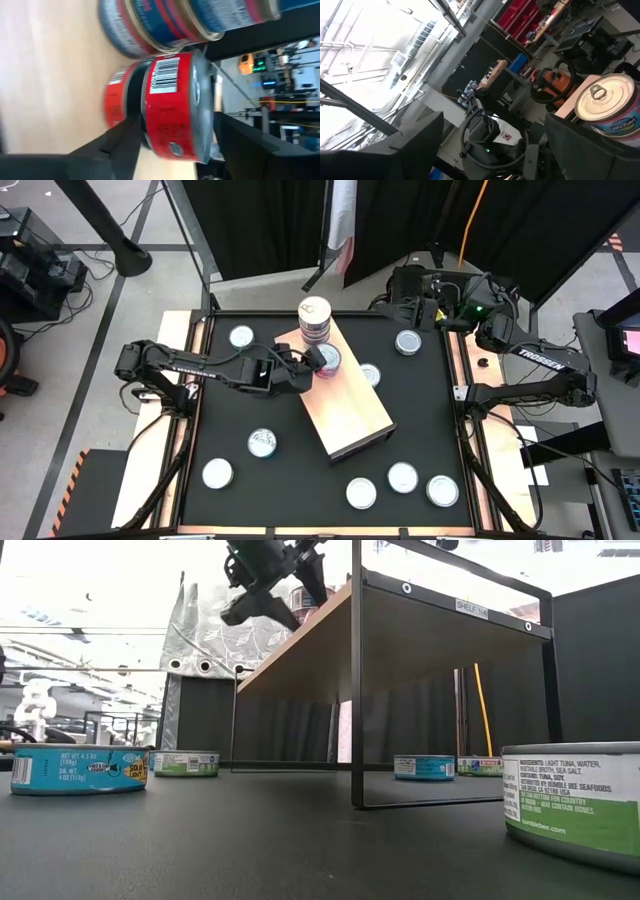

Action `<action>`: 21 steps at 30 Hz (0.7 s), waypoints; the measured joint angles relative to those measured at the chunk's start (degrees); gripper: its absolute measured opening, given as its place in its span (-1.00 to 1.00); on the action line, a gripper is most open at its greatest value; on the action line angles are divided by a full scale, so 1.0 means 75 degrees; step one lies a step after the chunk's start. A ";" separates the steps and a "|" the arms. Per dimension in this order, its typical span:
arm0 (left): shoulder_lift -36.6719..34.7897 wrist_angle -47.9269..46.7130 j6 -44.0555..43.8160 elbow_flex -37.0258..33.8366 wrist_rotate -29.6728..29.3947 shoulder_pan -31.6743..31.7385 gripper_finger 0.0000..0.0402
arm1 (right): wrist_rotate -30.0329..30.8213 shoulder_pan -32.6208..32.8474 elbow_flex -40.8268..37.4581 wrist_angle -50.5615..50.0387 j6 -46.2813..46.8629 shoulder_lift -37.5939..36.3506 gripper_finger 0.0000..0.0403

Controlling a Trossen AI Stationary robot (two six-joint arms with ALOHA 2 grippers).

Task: Stack canned seafood by type on shelf
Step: Stack the red tuna can on top of the stacked red tuna can on the shelf, then adjust the stacked red tuna cans

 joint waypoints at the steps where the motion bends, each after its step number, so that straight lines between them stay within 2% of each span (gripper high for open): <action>1: 0.0000 -0.0116 -0.0004 0.0000 0.0043 -0.0003 0.28 | -0.0059 -0.0002 0.0000 0.0002 0.0000 0.0000 0.67; 5: 0.0000 -0.0436 0.0227 0.0003 0.0420 0.0000 0.45 | -0.0171 0.0000 0.0000 -0.0007 0.0092 0.0000 0.67; 10: -0.0223 -0.1265 0.1190 0.0006 0.1394 0.0000 0.49 | -0.0168 0.0000 0.0000 -0.0010 0.0198 0.0000 0.67; 15: -0.1298 -0.2510 0.2229 0.0012 0.2503 -0.0029 0.49 | -0.0168 0.0000 0.0000 -0.0175 -0.0040 0.0000 0.67; 17: -0.1853 -0.3080 0.2294 0.0012 0.2427 -0.0031 0.49 | -0.0165 0.0000 0.0000 -0.0389 -0.0220 0.0000 0.67; 21: -0.2714 -0.3419 0.2601 0.0017 0.1620 0.0139 0.48 | -0.0115 0.0000 0.0000 -0.0710 -0.0508 0.0004 0.67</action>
